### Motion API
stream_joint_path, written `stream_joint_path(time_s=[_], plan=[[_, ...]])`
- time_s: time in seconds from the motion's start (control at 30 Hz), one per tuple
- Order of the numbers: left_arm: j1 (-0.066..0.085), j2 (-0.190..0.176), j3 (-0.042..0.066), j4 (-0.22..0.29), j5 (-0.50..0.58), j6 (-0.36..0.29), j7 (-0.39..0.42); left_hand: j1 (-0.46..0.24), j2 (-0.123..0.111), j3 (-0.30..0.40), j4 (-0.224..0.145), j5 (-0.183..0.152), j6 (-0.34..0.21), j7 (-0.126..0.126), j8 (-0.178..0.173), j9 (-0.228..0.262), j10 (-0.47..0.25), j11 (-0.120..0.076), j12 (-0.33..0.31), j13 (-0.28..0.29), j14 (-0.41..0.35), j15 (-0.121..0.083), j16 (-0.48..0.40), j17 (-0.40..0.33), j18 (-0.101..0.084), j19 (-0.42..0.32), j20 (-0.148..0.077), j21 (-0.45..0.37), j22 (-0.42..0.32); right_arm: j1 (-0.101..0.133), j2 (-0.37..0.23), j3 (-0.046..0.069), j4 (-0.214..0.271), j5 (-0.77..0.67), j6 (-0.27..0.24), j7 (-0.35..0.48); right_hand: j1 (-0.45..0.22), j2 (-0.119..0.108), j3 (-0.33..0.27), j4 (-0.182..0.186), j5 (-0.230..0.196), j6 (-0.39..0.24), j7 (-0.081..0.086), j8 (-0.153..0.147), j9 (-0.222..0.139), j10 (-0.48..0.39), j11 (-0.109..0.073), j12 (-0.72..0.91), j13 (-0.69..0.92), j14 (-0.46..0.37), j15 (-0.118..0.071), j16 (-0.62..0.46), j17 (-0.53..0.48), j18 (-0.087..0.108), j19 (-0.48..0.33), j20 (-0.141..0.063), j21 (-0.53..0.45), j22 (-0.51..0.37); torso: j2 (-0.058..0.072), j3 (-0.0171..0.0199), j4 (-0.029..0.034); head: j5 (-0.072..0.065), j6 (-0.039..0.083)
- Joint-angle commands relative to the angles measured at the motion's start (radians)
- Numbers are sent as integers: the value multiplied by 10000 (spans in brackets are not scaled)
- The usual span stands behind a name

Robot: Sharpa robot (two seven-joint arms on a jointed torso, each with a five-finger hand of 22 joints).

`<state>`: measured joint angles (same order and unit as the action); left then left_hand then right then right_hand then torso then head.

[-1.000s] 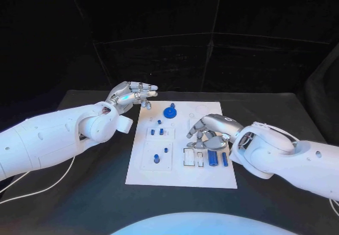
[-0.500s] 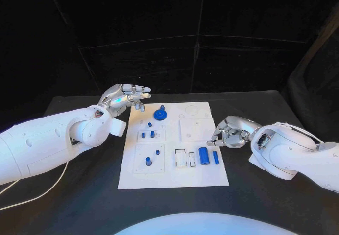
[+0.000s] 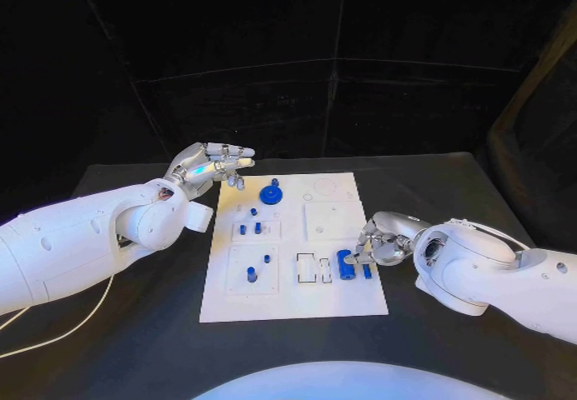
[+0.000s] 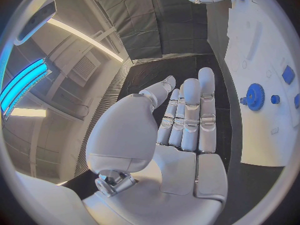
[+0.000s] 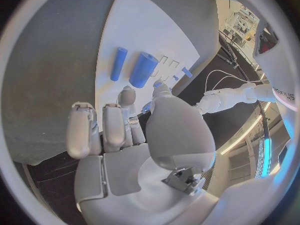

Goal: Assemble the parts on the task board

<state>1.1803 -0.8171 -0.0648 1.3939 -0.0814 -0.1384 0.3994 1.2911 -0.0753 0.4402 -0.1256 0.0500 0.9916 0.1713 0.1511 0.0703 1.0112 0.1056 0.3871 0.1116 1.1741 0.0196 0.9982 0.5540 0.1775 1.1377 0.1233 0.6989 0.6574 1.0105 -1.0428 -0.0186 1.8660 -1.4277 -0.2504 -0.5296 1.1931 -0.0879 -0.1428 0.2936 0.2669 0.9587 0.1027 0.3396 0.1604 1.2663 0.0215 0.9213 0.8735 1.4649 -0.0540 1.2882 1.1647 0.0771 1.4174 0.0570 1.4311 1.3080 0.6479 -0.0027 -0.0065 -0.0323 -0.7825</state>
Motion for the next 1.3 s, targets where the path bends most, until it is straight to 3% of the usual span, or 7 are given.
stream_joint_path(time_s=[0.03, 0.4, 0.6, 0.87, 1.07, 1.2, 1.3], plan=[[14, -3, 8, 14, 30, 118, 36, 9, 108, -58, 7, -7, -29, 48, 47, -11, -61, 4, 35, 12, -69, 24, -64, -8, 54, -68, -19, -62, -9, -34, 114, -2, -41, -411, 254, -189, -73, 7, -70, -8, -60, -88, 12, 44, 16, 56, 16, 74, 75, 405, 51, 70, 20, -174, 0, 48, 40, 27, 7, 3, -10, 16, -15], [13, -5, 2, 14, 30, 142, 25, 9, 108, -58, 7, -7, -29, 48, 47, -11, -61, 4, 35, 12, -69, 24, -64, -8, 54, -68, -19, -62, -9, -226, 515, -4, -399, -598, 452, -257, -47, 119, -89, -22, -46, -141, 7, 150, 60, 119, 14, 267, 323, 416, 51, 128, 91, -182, 16, 51, 60, 66, 4, -10, 20, 21, -18], [13, -28, -1, 24, 30, 152, 9, 9, 108, -58, 7, -7, -29, 48, 47, -11, -61, 4, 35, 12, -69, 24, -64, -8, 54, -68, -19, -62, -9, -347, 738, -4, -564, -703, 693, -295, 48, 260, -110, -39, 3, -138, -19, 310, 133, 140, -7, 393, 514, 417, 41, 151, 112, -185, 23, 46, 71, 88, 4, -15, 8, 49, -28], [13, -43, -4, 34, 30, 183, -17, 9, 108, -58, 7, -7, -29, 48, 47, -11, -61, 4, 35, 12, -69, 24, -64, -8, 54, -68, -19, -62, -9, -439, 919, -4, -686, -829, 801, -350, 339, 551, -155, -71, 369, -94, -80, 611, 301, 182, -58, 560, 814, 415, 1, 187, 144, -188, 30, 15, 85, 120, 1, -10, 0, 65, -37], [13, -60, -5, 42, 30, 195, -26, 9, 108, -58, 7, -7, -29, 48, 47, -11, -61, 4, 35, 12, -69, 24, -64, -8, 54, -68, -19, -62, -9, -469, 887, -3, -600, -883, 80, -334, 623, 948, -103, -96, 959, 131, -191, 892, 496, 407, -156, 883, 1223, 455, -75, 343, 348, -230, 147, -46, 192, 317, -5, -4, -13, 74, -26], [12, -73, -5, 47, 30, 203, -28, 9, 108, -58, 7, -7, -29, 48, 47, -11, -61, 4, 35, 12, -69, 24, -64, -8, 54, -68, -19, -62, -9, -476, 649, 0, -325, -874, -930, -148, 749, 1045, -132, -104, 1217, 218, -246, 1003, 604, 540, -207, 1048, 1438, 498, -116, 522, 596, -267, 243, -87, 282, 480, -2, 6, -16, 98, -18], [12, -77, -6, 41, 30, 205, -33, 9, 108, -58, 7, -7, -29, 48, 47, -11, -61, 4, 35, 12, -69, 24, -64, -8, 54, -68, -19, -62, -9, -476, 472, 3, -103, -579, -1602, 37, 772, 1075, -145, -99, 1279, 232, -258, 1022, 632, 578, -219, 1091, 1495, 516, -126, 596, 699, -282, 283, -98, 318, 547, -16, -18, -16, 75, -1]])
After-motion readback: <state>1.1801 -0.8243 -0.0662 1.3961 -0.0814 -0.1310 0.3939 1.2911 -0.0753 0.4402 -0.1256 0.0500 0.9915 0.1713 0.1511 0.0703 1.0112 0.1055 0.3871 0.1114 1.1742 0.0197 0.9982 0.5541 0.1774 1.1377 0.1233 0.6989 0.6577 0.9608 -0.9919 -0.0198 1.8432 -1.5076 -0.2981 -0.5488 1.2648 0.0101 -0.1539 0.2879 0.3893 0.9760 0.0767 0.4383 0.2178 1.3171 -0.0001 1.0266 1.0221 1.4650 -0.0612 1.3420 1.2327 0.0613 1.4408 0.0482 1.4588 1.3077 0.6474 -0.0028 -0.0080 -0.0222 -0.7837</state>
